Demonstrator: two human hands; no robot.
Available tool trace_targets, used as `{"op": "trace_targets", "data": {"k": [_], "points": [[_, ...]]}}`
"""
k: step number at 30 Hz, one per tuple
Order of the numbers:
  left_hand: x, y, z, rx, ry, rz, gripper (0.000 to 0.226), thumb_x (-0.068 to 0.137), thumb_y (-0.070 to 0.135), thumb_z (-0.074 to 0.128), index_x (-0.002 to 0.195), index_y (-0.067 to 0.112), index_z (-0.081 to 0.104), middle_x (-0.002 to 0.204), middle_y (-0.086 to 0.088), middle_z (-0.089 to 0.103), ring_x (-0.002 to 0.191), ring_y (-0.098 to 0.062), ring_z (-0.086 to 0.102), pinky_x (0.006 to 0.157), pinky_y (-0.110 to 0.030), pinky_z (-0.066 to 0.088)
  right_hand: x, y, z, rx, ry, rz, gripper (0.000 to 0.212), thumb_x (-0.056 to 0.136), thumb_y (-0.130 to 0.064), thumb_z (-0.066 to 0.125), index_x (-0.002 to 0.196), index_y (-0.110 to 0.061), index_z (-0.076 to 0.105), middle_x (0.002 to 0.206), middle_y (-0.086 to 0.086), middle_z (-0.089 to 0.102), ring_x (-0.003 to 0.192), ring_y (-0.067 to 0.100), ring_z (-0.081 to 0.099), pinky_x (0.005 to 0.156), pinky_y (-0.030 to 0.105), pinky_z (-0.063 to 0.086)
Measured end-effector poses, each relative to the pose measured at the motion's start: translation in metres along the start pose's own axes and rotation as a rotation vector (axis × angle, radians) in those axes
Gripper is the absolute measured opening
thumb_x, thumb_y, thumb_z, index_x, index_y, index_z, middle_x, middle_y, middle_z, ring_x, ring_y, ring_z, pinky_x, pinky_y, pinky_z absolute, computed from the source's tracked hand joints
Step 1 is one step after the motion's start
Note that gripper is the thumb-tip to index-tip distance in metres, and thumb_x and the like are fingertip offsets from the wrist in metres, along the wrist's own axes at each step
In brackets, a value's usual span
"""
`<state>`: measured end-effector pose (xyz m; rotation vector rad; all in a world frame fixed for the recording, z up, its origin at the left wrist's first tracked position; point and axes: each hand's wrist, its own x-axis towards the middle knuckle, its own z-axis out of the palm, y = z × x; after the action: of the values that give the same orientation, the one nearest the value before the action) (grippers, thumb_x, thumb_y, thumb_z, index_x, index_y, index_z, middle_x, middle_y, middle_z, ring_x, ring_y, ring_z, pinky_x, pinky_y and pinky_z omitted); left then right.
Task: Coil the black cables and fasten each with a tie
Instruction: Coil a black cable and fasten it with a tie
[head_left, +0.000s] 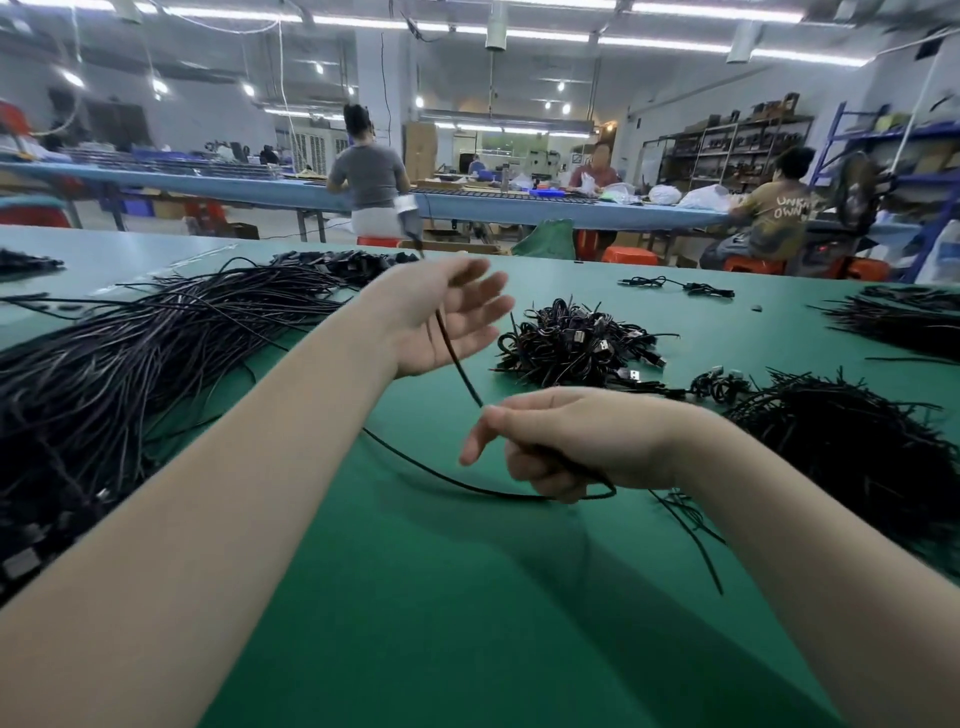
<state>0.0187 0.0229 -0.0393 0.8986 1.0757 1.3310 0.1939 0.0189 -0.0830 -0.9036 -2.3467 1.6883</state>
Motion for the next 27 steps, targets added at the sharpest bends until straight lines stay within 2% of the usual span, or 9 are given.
{"op": "trace_targets", "data": {"k": [6, 9, 12, 16, 19, 22, 24, 26, 27], "points": [[-0.005, 0.004, -0.003, 0.076, 0.044, 0.015, 0.043, 0.101, 0.047, 0.033, 0.088, 0.018, 0.061, 0.066, 0.003, 0.069, 0.055, -0.012, 0.066, 0.052, -0.025, 0.054, 0.012, 0.011, 0.015, 0.129, -0.050, 0.031, 0.037, 0.100, -0.046, 0.039, 0.093, -0.025, 0.069, 0.061, -0.006, 0.027, 0.049, 0.012, 0.022, 0.048, 0.023, 0.019], [-0.005, 0.002, 0.000, 0.333, 0.187, 0.092, 0.049, 0.098, 0.050, 0.029, 0.087, 0.013, 0.060, 0.056, 0.001, 0.068, 0.047, -0.014, 0.064, 0.045, -0.023, 0.051, 0.014, 0.014, 0.015, 0.220, 0.002, 0.020, 0.035, 0.099, -0.047, 0.042, 0.091, -0.026, 0.070, 0.062, -0.005, 0.024, 0.048, 0.011, 0.017, 0.045, 0.021, 0.017], [-0.005, 0.002, -0.001, 0.600, 0.271, 0.132, 0.049, 0.097, 0.043, 0.025, 0.087, 0.008, 0.058, 0.050, -0.002, 0.066, 0.044, -0.017, 0.064, 0.050, -0.024, 0.051, 0.016, 0.019, 0.018, 0.284, 0.087, -0.026, 0.028, 0.098, -0.043, 0.047, 0.086, -0.025, 0.064, 0.063, -0.004, 0.024, 0.047, 0.010, 0.017, 0.045, 0.021, 0.015], [-0.007, 0.009, -0.006, 0.701, 0.260, 0.084, 0.046, 0.097, 0.033, 0.024, 0.085, 0.006, 0.059, 0.050, -0.005, 0.066, 0.044, -0.017, 0.065, 0.047, -0.021, 0.052, 0.019, 0.023, 0.021, 0.286, 0.091, -0.046, 0.026, 0.097, -0.043, 0.049, 0.082, -0.028, 0.064, 0.061, -0.006, 0.028, 0.046, 0.010, 0.020, 0.044, 0.019, 0.018], [-0.012, 0.021, -0.010, 0.526, 0.015, 0.057, 0.058, 0.102, 0.045, 0.027, 0.090, 0.007, 0.068, 0.066, -0.007, 0.072, 0.059, -0.018, 0.071, 0.054, -0.027, 0.057, 0.021, 0.026, 0.023, 0.279, 0.057, -0.045, 0.029, 0.098, -0.043, 0.048, 0.083, -0.027, 0.066, 0.060, -0.005, 0.035, 0.044, 0.011, 0.031, 0.044, 0.020, 0.025], [-0.020, 0.028, -0.010, 0.065, -0.408, 0.057, 0.066, 0.101, 0.051, 0.026, 0.082, 0.012, 0.076, 0.073, -0.002, 0.068, 0.064, -0.014, 0.067, 0.068, -0.032, 0.058, 0.020, 0.026, 0.024, 0.248, 0.026, -0.034, 0.033, 0.097, -0.042, 0.048, 0.081, -0.021, 0.067, 0.056, -0.003, 0.046, 0.045, 0.013, 0.045, 0.044, 0.021, 0.038], [-0.026, 0.031, -0.011, -0.151, -0.725, -0.063, 0.065, 0.100, 0.050, 0.025, 0.083, 0.010, 0.073, 0.071, -0.001, 0.066, 0.062, -0.014, 0.065, 0.068, -0.032, 0.057, 0.017, 0.022, 0.017, 0.159, 0.165, -0.025, 0.037, 0.094, -0.046, 0.052, 0.071, -0.019, 0.062, 0.053, -0.004, 0.045, 0.041, 0.012, 0.043, 0.041, 0.019, 0.037], [-0.030, 0.030, -0.013, -0.113, -0.995, -0.196, 0.062, 0.099, 0.047, 0.030, 0.093, 0.001, 0.071, 0.076, -0.011, 0.070, 0.067, -0.023, 0.069, 0.068, -0.034, 0.057, 0.008, 0.013, 0.000, 0.063, 0.377, -0.061, 0.039, 0.089, -0.048, 0.058, 0.064, -0.018, 0.053, 0.050, -0.007, 0.042, 0.039, 0.010, 0.038, 0.039, 0.019, 0.033], [-0.030, 0.028, -0.013, 0.073, -1.036, -0.212, 0.063, 0.098, 0.049, 0.031, 0.099, 0.000, 0.071, 0.079, -0.014, 0.072, 0.070, -0.025, 0.071, 0.068, -0.033, 0.057, 0.002, 0.007, -0.010, 0.053, 0.454, -0.088, 0.038, 0.088, -0.047, 0.060, 0.064, -0.018, 0.051, 0.050, -0.008, 0.040, 0.039, 0.009, 0.035, 0.040, 0.019, 0.031]]}}
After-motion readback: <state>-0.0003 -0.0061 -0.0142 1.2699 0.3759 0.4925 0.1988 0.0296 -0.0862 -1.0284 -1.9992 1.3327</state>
